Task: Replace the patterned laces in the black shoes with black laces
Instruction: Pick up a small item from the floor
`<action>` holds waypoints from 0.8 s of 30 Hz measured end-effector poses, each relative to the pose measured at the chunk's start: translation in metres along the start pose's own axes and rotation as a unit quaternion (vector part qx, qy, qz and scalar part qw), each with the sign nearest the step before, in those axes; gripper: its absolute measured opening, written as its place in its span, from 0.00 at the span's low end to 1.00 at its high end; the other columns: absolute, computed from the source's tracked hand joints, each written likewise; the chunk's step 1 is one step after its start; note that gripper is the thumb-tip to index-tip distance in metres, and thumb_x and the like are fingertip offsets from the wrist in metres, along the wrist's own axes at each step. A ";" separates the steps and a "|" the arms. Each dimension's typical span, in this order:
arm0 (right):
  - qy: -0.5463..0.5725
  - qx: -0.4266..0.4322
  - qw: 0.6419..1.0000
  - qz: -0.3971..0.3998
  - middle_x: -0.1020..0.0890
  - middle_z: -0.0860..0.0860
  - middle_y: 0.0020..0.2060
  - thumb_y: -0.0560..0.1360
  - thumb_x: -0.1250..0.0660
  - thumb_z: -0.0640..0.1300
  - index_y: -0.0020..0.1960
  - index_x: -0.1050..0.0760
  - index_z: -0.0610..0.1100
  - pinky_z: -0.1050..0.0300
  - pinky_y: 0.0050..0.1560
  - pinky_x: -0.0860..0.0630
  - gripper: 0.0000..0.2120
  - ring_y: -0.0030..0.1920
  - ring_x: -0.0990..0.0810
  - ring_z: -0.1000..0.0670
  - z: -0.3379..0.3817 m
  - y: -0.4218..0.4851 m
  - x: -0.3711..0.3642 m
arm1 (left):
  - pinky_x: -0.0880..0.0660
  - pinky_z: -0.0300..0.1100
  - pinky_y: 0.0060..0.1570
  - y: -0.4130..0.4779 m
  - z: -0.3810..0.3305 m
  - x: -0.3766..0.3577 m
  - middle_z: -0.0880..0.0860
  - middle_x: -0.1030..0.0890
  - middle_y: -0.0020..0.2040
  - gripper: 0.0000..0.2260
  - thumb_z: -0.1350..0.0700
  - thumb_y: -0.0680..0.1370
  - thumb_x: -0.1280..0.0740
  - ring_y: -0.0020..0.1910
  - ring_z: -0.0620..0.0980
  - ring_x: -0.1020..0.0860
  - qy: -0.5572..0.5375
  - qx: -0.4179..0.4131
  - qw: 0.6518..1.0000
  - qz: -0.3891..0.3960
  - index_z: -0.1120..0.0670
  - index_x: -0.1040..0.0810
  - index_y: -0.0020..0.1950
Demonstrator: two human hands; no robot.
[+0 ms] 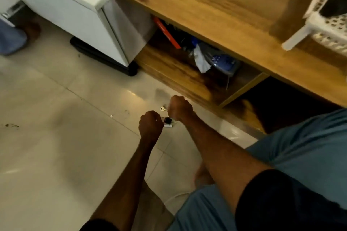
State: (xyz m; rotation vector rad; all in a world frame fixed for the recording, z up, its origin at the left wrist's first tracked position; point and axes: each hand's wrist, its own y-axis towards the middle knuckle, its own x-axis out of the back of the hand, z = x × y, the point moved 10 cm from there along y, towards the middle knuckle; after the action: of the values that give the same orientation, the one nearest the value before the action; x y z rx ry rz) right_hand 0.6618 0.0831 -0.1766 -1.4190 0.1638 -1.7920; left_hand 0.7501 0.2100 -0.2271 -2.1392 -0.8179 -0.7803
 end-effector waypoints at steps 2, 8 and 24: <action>0.015 -0.035 0.999 0.010 0.21 0.41 0.64 0.77 0.27 0.42 0.67 0.26 0.40 0.50 0.61 0.24 0.20 0.64 0.21 0.40 -0.023 0.005 -0.040 | 0.23 0.45 0.45 0.010 0.023 -0.014 0.55 0.15 0.49 0.06 0.62 0.76 0.32 0.49 0.58 0.18 0.046 -0.010 0.999 0.013 0.57 0.17 0.49; 0.033 -0.096 0.993 0.058 0.22 0.42 0.65 0.76 0.28 0.38 0.67 0.27 0.40 0.51 0.63 0.23 0.21 0.64 0.21 0.41 -0.075 0.021 -0.109 | 0.24 0.54 0.53 0.035 0.052 -0.066 0.60 0.23 0.61 0.19 0.63 0.77 0.30 0.63 0.61 0.29 0.170 -0.083 0.980 0.067 0.59 0.26 0.67; 0.080 -0.073 0.991 -0.074 0.16 0.43 0.56 0.75 0.25 0.41 0.61 0.19 0.39 0.52 0.54 0.19 0.15 0.58 0.17 0.42 -0.086 0.064 -0.132 | 0.21 0.43 0.52 0.051 0.047 -0.053 0.49 0.16 0.53 0.07 0.57 0.84 0.36 0.51 0.46 0.18 -0.132 -0.113 0.985 0.005 0.58 0.20 0.57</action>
State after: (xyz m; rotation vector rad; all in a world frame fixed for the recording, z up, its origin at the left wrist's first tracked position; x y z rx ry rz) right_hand 0.6237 0.0963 -0.3415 -1.4182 0.2856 -2.0530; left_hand 0.7680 0.2022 -0.3119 -2.4852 -0.8880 -0.6147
